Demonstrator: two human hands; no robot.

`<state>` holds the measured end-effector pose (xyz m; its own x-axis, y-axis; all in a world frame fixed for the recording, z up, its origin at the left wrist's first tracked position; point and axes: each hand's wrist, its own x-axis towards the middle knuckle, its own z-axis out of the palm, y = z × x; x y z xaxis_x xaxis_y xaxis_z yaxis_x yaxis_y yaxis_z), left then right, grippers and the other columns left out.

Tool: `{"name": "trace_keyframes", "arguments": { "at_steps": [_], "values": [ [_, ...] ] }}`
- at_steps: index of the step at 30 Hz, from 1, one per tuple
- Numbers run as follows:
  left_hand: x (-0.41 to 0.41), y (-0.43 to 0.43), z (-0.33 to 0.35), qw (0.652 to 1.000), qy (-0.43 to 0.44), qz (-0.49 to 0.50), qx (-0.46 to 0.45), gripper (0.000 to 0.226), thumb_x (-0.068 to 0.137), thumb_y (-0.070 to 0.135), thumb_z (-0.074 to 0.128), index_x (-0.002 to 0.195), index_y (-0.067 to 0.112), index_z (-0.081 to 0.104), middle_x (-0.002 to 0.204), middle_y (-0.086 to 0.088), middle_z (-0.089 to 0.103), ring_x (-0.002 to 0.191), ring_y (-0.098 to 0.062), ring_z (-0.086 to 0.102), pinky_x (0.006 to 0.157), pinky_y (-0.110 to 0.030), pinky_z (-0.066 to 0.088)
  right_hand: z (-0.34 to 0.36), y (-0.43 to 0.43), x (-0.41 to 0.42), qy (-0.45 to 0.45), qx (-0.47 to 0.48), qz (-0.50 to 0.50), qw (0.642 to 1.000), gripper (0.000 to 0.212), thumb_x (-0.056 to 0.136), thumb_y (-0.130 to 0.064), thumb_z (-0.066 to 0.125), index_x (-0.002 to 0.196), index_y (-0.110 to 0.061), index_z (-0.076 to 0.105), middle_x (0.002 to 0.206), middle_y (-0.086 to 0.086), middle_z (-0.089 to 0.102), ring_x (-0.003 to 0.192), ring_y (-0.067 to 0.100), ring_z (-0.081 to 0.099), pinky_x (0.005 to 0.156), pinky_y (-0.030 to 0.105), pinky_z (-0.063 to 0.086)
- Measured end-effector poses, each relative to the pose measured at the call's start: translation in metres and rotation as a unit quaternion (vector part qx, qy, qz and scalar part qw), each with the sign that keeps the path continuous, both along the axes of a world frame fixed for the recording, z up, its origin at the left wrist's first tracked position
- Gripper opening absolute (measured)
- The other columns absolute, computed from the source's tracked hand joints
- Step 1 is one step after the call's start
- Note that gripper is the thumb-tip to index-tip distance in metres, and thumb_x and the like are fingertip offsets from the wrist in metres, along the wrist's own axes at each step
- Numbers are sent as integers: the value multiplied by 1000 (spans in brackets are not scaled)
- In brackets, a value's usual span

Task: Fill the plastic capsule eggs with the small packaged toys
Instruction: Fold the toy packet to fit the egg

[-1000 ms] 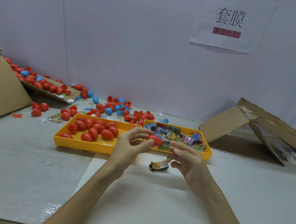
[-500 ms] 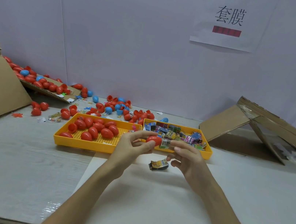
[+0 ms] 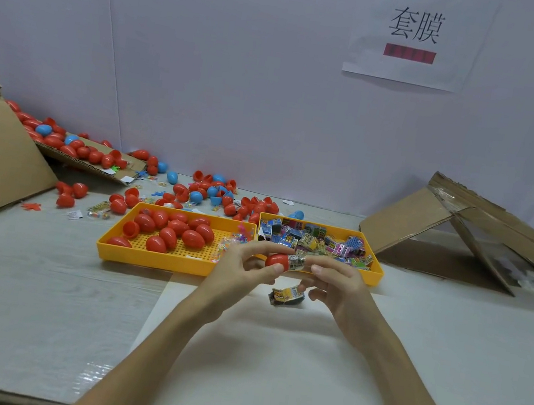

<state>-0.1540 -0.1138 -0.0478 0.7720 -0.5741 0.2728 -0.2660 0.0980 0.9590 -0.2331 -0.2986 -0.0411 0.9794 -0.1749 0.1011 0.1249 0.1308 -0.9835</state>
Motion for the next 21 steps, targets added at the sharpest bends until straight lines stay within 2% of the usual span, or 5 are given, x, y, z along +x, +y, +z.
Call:
{"name": "trace_keyframes", "arguments": {
  "at_steps": [4,7,15,18,21],
  "values": [
    [1,-1,-2,1000,-9,2,14,21,92,15,74,108,28,77,110,2,70,93,-20,70,79,-28,59,0,-1,1,2,3,-13,1000,12,87,-15,69,90,-14,81,88,16,72,73,25,69,62,25,50],
    [1,-2,-2,1000,-9,4,14,19,92,16,74,107,28,77,109,1,70,92,-22,71,81,-31,60,-3,-1,2,-3,1,-34,999,22,95,-9,61,91,-15,82,88,15,74,71,23,71,62,24,52],
    [0,-3,-1,1000,-4,-1,6,18,91,14,74,104,27,77,105,-2,72,88,-21,72,77,-27,59,-4,-7,3,-55,-9,-120,991,21,89,-7,69,85,-24,82,92,8,78,66,14,68,67,25,55],
    [-1,-3,-2,1000,-7,-4,5,20,90,13,75,100,31,77,104,-3,72,87,-23,73,80,-32,61,-3,-4,2,-67,-45,-102,992,11,81,-25,75,91,-27,81,98,4,77,79,12,69,67,24,52],
    [0,-4,-3,1000,-18,-1,23,19,89,15,77,104,28,77,105,-3,71,88,-23,73,81,-35,62,-5,-2,2,-73,-94,-83,989,21,74,-35,77,93,-25,80,99,2,77,81,10,69,64,23,52]
  ]
}}
